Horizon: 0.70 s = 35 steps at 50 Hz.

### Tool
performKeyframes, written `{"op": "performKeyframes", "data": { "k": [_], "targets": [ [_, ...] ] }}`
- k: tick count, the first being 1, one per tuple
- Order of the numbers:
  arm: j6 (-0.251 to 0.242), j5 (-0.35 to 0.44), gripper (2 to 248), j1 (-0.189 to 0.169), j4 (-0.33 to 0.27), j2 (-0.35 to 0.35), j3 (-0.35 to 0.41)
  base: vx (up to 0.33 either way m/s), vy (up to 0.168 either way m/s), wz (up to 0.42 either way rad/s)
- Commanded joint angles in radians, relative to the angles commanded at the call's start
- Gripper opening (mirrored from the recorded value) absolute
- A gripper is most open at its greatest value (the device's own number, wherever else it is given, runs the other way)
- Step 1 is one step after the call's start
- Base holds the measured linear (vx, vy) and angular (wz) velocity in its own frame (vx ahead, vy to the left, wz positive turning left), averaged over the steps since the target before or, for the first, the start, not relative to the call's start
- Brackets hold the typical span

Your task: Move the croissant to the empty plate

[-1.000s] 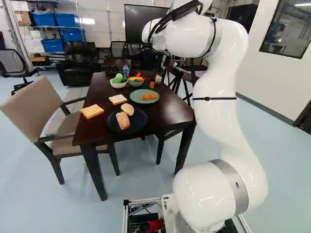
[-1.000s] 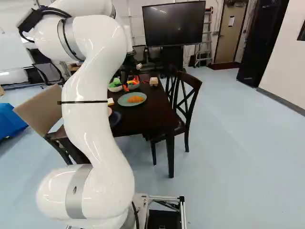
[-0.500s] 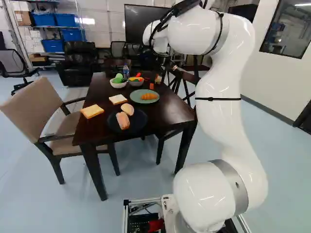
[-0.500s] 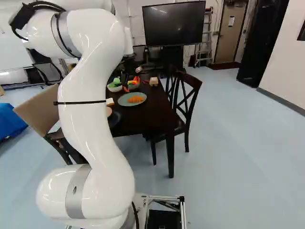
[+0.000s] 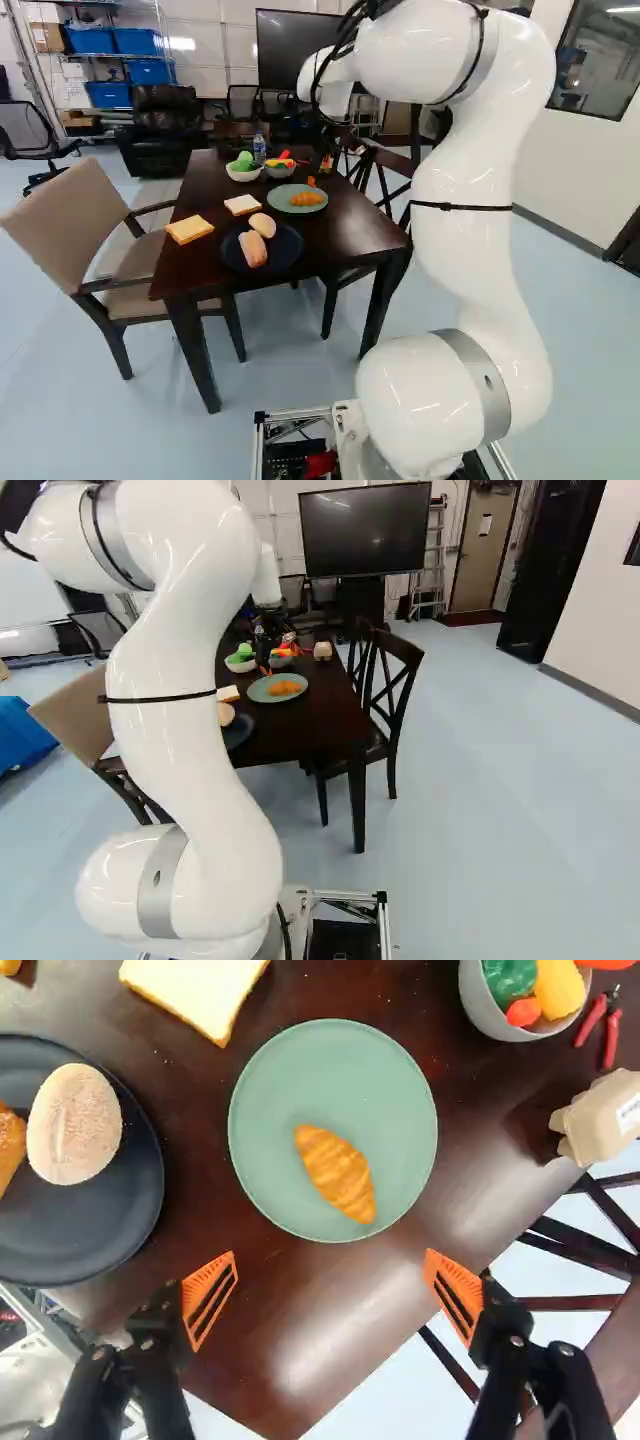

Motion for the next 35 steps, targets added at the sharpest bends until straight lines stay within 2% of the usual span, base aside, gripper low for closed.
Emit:
{"op": "performKeyframes", "data": {
  "k": [18,35],
  "targets": [
    [0.111,0.179,247,-0.009,-0.005,0.081,0.157,0.0,0.0,0.0],
    [0.239,0.384,247,-0.02,-0.01,0.173,0.337,0.0,0.0,0.0]
  ]
}}
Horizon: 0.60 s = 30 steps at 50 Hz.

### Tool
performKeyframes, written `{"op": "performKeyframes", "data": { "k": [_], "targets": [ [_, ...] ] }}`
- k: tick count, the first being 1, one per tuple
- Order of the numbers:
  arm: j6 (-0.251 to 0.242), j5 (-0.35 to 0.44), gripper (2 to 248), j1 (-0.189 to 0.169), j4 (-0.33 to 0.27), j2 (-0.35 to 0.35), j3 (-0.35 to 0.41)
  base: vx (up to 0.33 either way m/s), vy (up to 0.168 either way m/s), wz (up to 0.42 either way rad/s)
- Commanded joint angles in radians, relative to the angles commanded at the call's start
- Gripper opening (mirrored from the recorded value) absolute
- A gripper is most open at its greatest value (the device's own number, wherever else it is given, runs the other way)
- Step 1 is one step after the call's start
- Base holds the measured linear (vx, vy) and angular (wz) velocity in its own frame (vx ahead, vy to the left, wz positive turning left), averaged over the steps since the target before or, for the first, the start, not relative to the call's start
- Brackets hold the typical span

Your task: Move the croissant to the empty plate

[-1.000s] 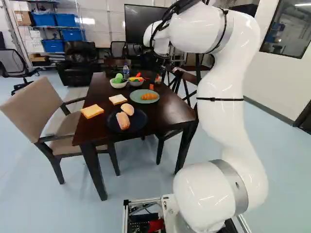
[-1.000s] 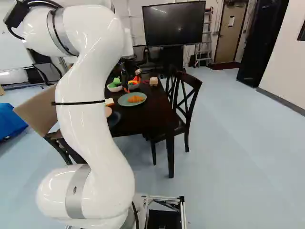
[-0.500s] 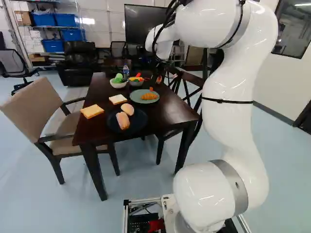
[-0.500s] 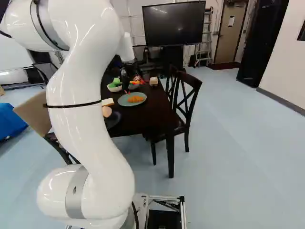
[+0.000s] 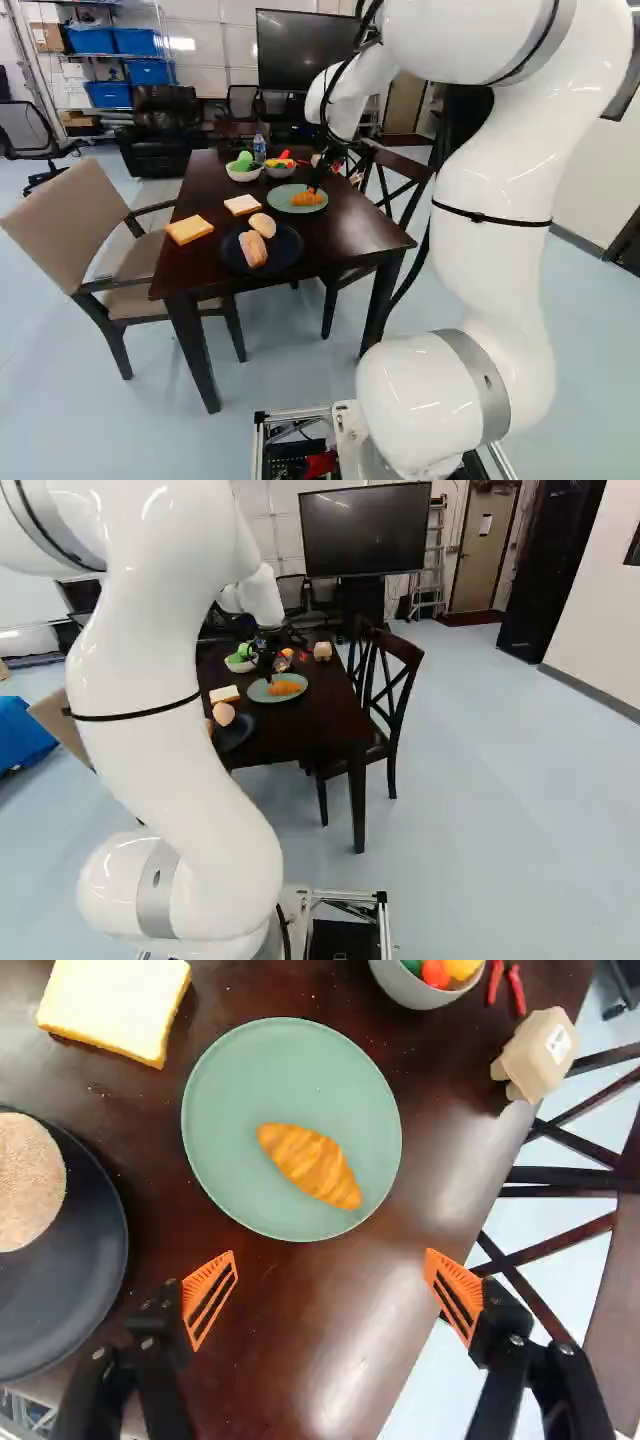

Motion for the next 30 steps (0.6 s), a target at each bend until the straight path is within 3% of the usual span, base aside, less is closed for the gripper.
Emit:
{"op": "performKeyframes", "data": {
  "k": [30],
  "targets": [
    [0.258,0.416,247,-0.022,-0.011,0.187,0.365,0.0,0.0,0.0]
  ]
}}
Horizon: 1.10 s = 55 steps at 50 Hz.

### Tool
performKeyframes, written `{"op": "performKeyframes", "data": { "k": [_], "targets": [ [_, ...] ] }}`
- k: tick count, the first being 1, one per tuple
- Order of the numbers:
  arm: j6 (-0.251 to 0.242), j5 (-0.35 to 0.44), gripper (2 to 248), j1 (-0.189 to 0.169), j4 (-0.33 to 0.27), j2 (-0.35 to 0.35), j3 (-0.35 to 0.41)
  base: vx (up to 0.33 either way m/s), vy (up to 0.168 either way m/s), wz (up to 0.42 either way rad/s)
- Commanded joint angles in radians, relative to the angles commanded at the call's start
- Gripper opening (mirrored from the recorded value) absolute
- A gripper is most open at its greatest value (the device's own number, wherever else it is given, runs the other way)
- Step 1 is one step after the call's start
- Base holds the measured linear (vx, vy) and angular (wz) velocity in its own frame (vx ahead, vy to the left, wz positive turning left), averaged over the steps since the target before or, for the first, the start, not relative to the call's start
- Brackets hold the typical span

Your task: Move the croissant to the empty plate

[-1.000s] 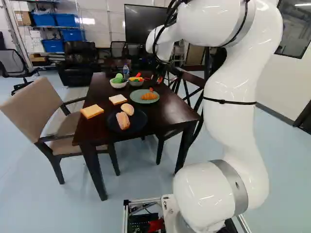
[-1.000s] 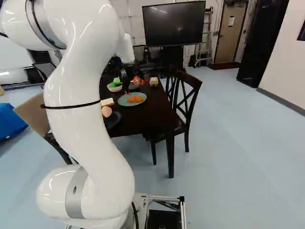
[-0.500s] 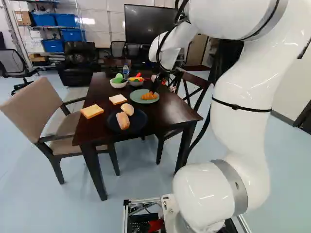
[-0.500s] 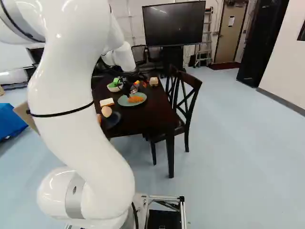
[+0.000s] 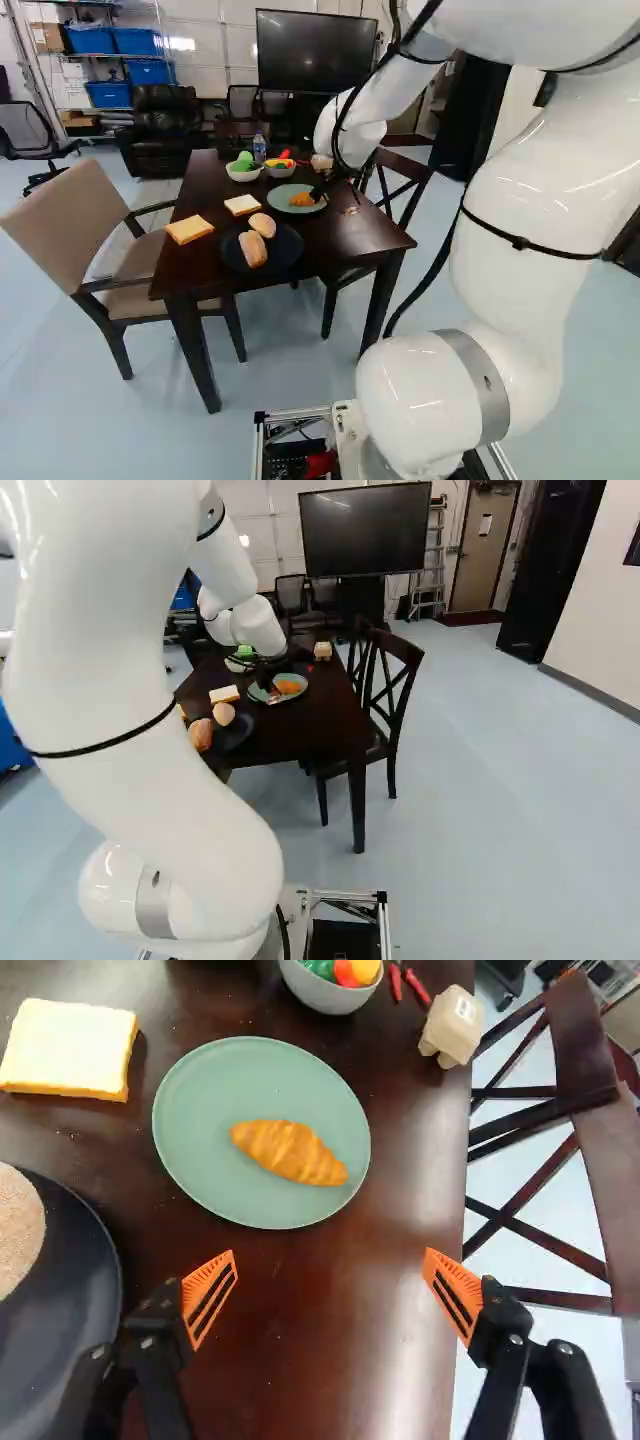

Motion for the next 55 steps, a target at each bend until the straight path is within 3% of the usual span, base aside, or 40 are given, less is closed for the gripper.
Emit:
{"op": "performKeyframes", "data": {
  "k": [27,55],
  "targets": [
    [0.204,0.328,247,-0.017,-0.009,0.147,0.287,0.0,0.0,0.0],
    [0.36,0.578,247,-0.031,-0.016,0.26,0.508,0.0,0.0,0.0]
  ]
}}
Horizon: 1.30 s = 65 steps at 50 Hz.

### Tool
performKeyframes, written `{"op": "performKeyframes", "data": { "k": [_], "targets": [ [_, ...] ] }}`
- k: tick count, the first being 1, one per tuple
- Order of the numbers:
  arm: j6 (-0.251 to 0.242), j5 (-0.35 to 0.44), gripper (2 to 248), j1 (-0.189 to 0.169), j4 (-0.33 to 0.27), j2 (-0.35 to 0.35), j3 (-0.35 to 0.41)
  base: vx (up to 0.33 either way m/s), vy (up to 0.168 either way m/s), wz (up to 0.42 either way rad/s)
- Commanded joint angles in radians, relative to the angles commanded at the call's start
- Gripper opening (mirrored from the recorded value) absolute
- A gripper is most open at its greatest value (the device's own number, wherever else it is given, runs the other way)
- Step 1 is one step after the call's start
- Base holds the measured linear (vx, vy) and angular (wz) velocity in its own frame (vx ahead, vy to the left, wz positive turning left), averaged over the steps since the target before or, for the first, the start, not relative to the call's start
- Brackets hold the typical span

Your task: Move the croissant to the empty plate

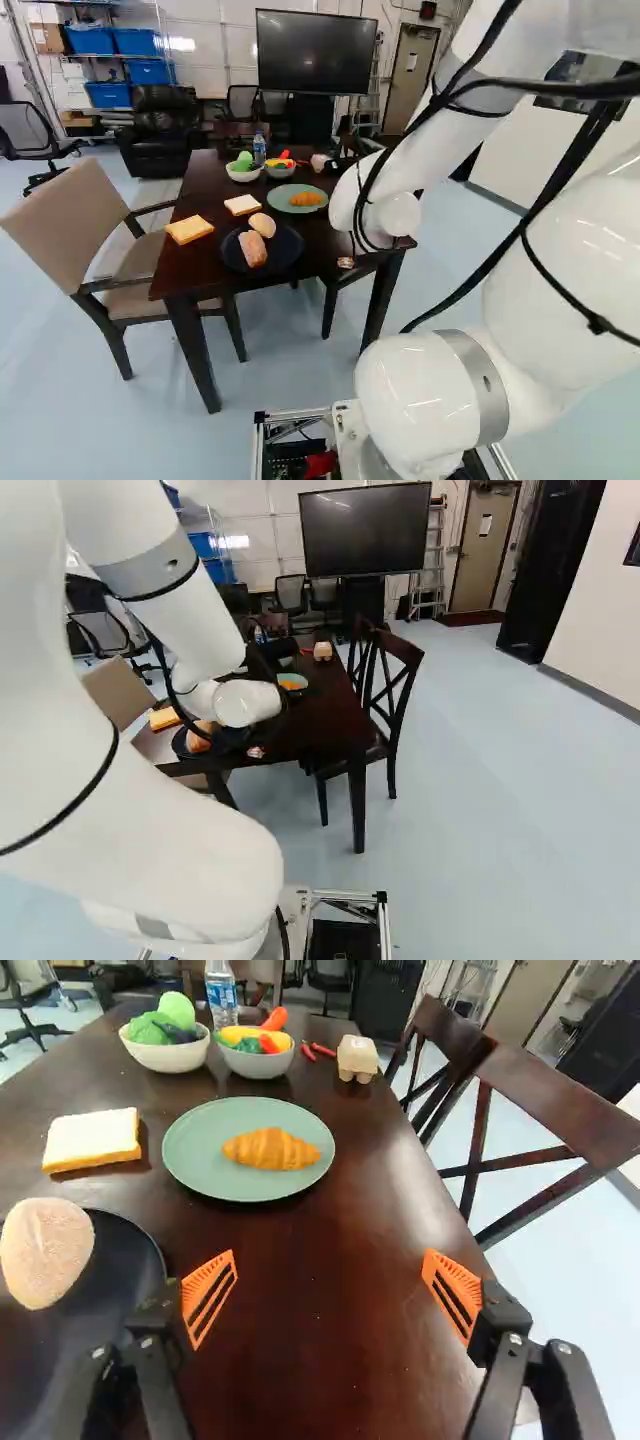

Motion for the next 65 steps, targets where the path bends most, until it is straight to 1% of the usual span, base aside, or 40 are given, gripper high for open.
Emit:
{"op": "performKeyframes", "data": {
  "k": [15,30,51,65],
  "targets": [
    [0.061,0.098,247,-0.005,-0.003,0.044,0.086,0.0,0.0,0.0],
    [0.107,0.172,247,-0.009,-0.005,0.078,0.151,0.0,0.0,0.0],
    [0.145,0.233,247,-0.012,-0.006,0.105,0.204,0.0,0.0,0.0],
    [0.152,0.245,247,-0.013,-0.007,0.11,0.215,0.0,0.0,0.0]
  ]
}}
